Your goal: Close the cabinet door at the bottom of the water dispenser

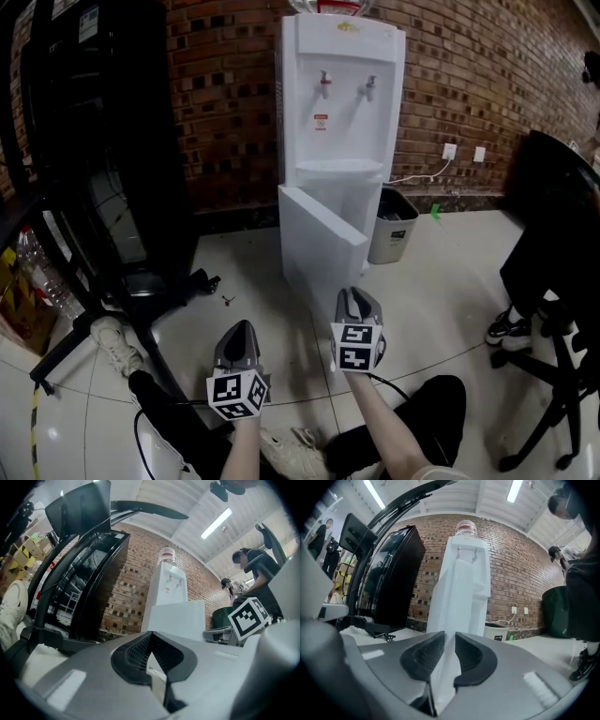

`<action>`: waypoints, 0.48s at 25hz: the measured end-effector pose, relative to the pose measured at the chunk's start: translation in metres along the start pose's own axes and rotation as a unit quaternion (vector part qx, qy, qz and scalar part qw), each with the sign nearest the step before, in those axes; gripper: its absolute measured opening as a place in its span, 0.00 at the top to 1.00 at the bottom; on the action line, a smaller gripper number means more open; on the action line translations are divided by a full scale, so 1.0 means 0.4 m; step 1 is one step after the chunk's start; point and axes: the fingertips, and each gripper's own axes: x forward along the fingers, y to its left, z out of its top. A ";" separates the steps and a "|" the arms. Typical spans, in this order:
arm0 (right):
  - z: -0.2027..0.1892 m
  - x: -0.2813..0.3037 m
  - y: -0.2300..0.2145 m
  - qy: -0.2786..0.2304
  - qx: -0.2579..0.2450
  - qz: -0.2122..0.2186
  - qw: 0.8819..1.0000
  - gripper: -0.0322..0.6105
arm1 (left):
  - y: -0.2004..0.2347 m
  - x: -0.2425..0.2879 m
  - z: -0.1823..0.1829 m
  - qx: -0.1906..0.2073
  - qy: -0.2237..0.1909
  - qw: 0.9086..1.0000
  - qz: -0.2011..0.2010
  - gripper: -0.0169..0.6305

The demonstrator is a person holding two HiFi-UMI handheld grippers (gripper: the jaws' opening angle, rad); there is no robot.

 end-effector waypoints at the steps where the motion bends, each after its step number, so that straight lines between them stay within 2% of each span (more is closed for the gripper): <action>1: -0.001 0.003 -0.008 0.001 0.000 -0.001 1.000 0.84 | 0.001 0.001 0.000 0.000 -0.001 1.000 0.000 0.95; 6: -0.005 0.020 -0.044 -0.003 -0.007 -0.008 1.000 0.86 | -0.015 0.023 -0.007 -0.013 -0.002 1.000 -0.016 0.95; 12: -0.010 0.050 -0.101 -0.002 -0.004 -0.021 1.000 0.88 | -0.042 0.086 0.041 0.034 -0.006 0.998 -0.047 0.95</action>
